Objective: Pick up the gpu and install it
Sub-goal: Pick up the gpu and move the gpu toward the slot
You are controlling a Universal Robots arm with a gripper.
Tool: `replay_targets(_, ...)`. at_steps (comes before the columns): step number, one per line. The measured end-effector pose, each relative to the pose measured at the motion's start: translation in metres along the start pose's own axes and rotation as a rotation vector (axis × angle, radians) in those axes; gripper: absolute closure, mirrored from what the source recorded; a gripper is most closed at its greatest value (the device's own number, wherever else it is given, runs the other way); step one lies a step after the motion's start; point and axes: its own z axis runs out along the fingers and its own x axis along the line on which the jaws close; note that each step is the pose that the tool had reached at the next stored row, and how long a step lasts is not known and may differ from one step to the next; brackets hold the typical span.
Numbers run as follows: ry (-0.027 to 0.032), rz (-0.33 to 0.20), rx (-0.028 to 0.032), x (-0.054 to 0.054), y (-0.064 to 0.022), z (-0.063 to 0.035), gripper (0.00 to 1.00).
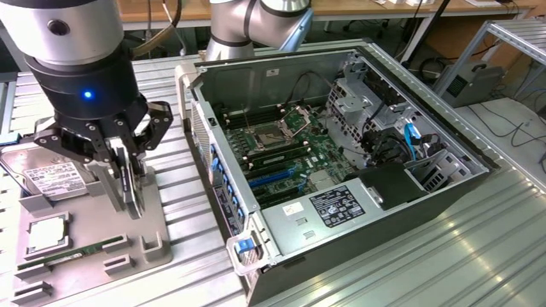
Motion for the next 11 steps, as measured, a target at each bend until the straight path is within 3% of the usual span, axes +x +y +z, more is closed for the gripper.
replay_targets(11,-0.0002,0.0,0.0117,0.0,0.0005,-0.0299,0.73)
